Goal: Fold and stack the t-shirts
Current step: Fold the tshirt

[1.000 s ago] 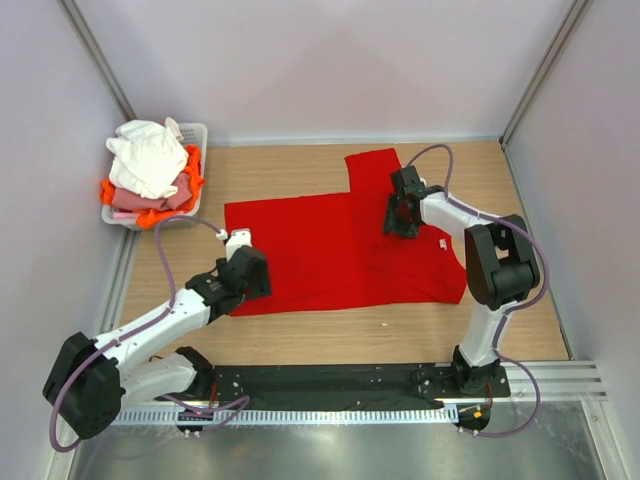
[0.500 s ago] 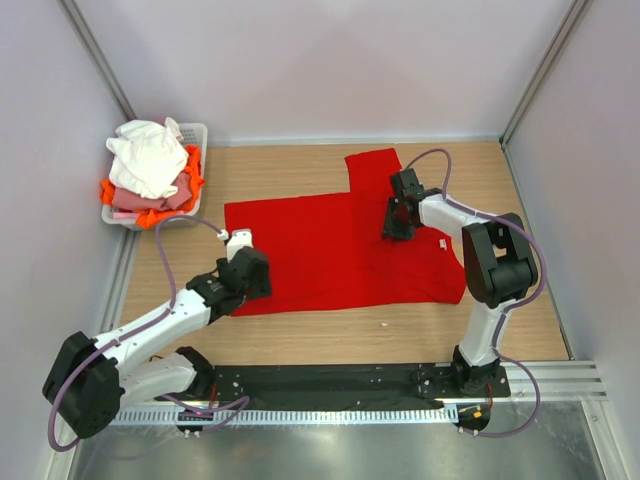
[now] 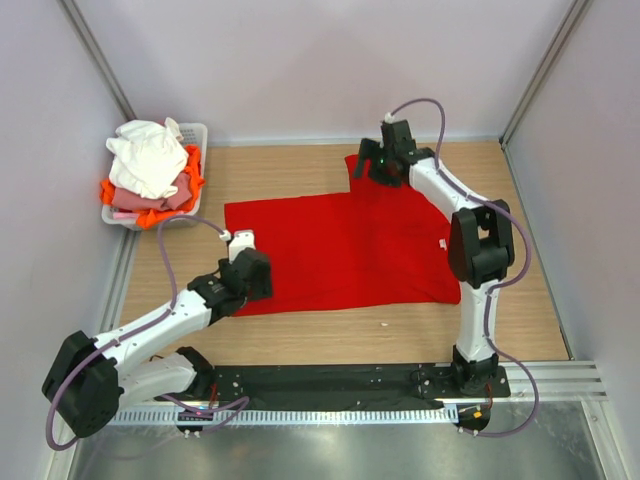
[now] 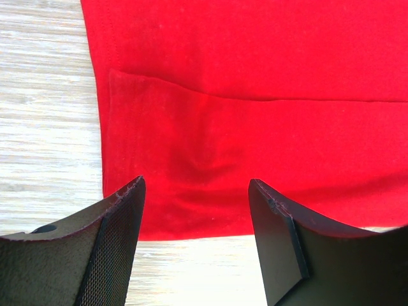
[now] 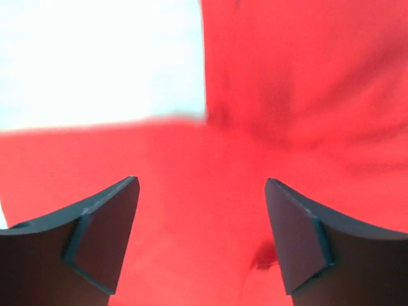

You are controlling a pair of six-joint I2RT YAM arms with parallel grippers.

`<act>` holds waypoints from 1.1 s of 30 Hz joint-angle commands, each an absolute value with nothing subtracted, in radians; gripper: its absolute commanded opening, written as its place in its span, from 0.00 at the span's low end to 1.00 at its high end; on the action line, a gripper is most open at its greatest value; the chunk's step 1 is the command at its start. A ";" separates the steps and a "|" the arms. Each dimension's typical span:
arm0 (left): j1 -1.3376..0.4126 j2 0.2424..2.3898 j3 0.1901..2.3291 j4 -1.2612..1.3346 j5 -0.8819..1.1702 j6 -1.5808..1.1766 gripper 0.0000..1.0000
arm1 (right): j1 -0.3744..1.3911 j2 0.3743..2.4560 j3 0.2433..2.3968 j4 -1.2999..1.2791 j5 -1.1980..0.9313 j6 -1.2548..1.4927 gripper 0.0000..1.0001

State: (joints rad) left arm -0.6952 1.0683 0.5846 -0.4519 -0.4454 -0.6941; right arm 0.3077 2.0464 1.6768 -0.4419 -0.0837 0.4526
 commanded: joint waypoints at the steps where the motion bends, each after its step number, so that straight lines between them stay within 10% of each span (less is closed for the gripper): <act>1: -0.706 1.057 0.591 -0.413 -0.480 -0.686 0.67 | 0.269 2.135 1.906 -0.448 0.069 0.376 0.87; 10: -0.736 1.037 0.584 -0.410 -0.511 -0.687 0.67 | 0.199 2.446 2.374 -0.523 0.230 0.354 0.96; 33: -0.781 0.973 0.561 -0.408 -0.568 -0.701 0.67 | 0.207 2.778 2.638 -0.377 0.314 0.330 1.00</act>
State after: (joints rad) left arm -0.7742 0.9966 0.5713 -0.4442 -0.5247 -0.6968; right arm 0.1993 2.7670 2.5671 -0.4213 0.2878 0.3374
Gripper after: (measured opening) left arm 0.667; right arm 0.996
